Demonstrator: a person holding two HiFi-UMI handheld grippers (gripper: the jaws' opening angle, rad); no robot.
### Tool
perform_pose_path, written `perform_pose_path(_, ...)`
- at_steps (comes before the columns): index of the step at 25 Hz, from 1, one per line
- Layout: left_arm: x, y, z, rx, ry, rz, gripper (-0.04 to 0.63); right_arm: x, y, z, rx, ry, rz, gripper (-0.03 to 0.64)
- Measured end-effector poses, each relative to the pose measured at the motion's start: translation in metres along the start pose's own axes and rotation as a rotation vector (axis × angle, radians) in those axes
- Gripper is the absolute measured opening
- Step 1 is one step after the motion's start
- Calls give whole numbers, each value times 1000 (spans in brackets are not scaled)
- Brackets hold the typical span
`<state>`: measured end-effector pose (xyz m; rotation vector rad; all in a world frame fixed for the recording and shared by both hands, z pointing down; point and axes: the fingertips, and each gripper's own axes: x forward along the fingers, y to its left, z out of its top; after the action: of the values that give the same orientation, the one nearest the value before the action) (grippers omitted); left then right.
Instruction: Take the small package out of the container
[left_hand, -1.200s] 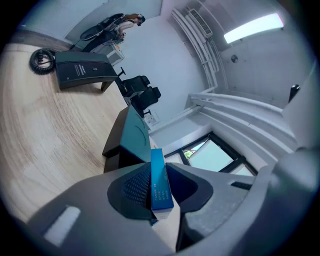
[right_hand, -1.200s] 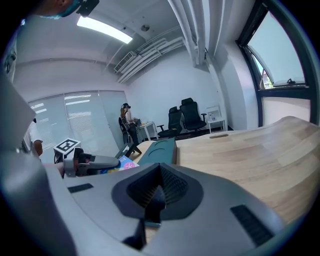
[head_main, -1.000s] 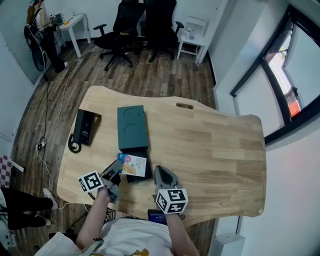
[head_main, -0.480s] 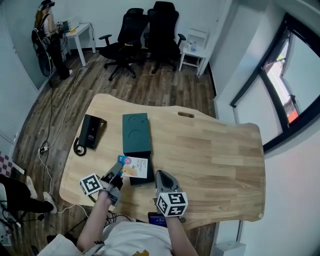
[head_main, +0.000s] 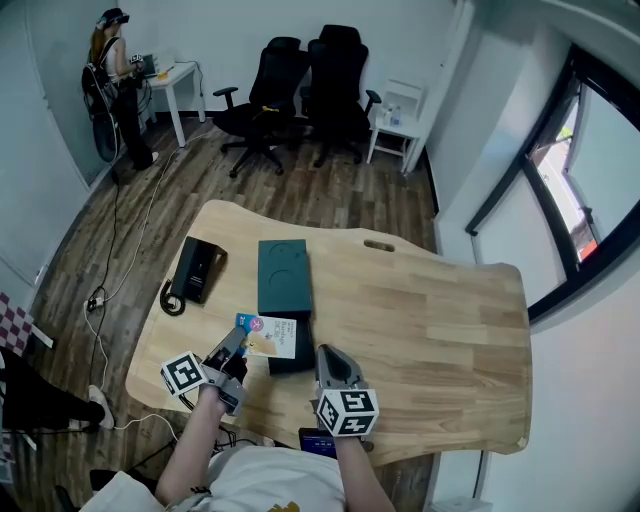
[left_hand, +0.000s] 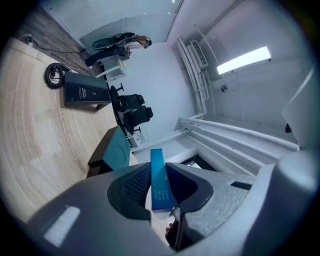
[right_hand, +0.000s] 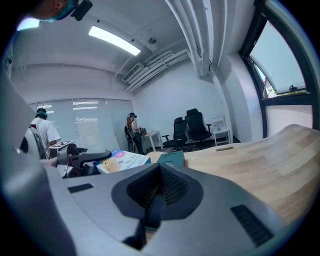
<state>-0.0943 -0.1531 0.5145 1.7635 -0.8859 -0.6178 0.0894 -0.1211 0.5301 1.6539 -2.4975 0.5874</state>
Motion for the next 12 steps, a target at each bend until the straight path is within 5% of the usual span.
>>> perform_pose_path(5,-11,-5,6,35,-29,2,95,-1,7,-1,-25,6,7,3)
perform_pose_path(12,-17,-3,8,-13,-49,-2,95,-7,15,1,-41,12,18,3)
